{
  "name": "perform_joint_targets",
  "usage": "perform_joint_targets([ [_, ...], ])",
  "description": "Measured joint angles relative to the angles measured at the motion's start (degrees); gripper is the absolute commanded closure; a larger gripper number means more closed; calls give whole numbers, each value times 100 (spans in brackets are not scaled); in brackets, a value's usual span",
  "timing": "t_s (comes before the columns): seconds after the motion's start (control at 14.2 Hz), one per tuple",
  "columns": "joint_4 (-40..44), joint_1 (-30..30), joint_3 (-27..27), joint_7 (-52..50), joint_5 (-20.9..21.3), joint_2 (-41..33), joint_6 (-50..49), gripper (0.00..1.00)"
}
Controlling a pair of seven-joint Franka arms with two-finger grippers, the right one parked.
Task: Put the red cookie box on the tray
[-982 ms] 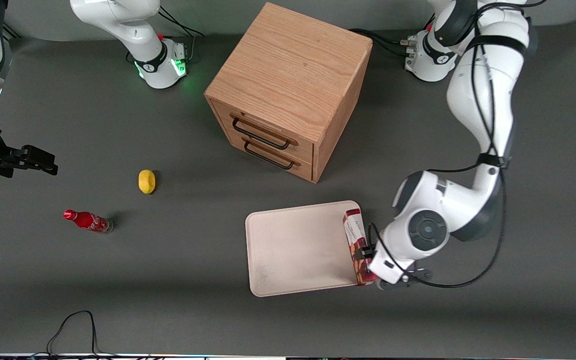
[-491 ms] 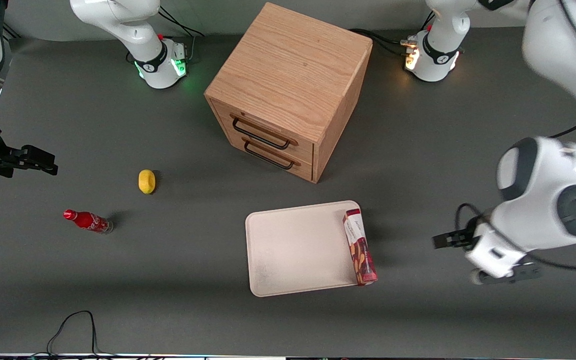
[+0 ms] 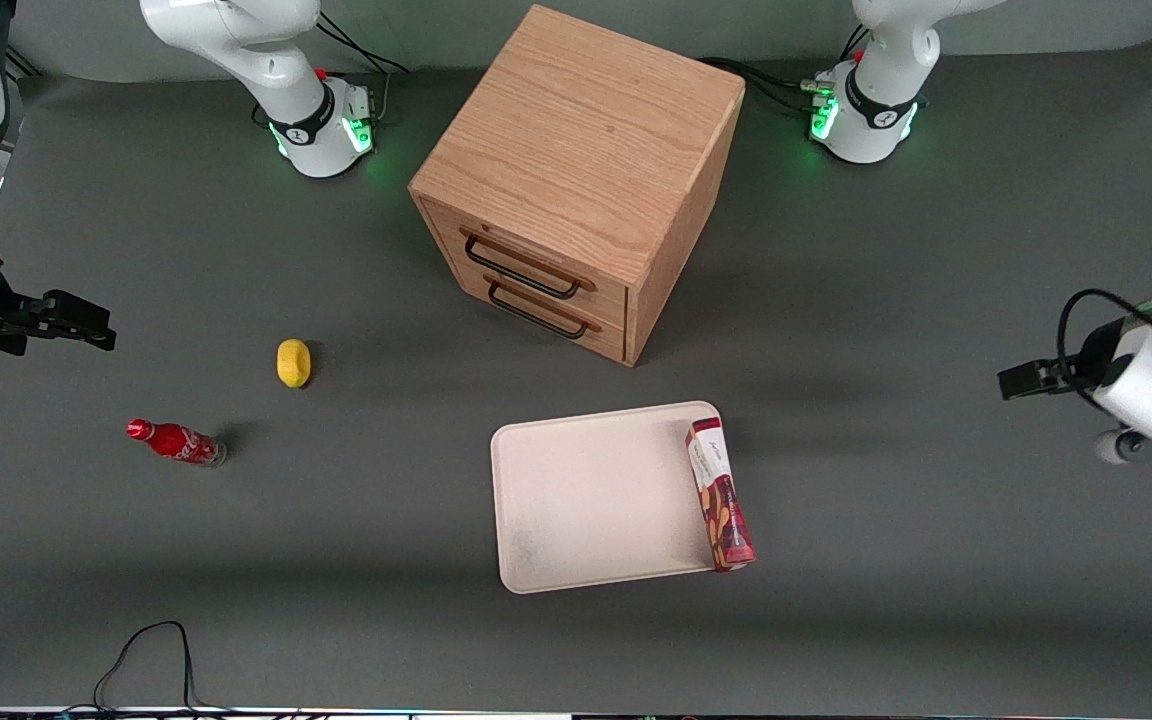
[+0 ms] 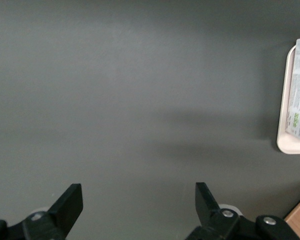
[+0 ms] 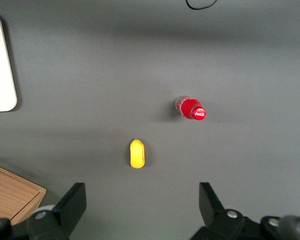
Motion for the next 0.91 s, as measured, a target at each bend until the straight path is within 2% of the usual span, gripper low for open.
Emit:
perform_joint_targets([
  [0.42, -70, 25, 157, -77, -10, -331, -408, 0],
  [0.49, -70, -226, 491, -51, -54, -336, -446, 0],
  [0.7, -82, -1517, 2049, 177, -470, -364, -475, 0],
  [0.77, -161, -1716, 2322, 206, -613, -421, -460, 0],
  [0.91, -610, -1781, 2489, 252, -703, -756, -294, 0],
])
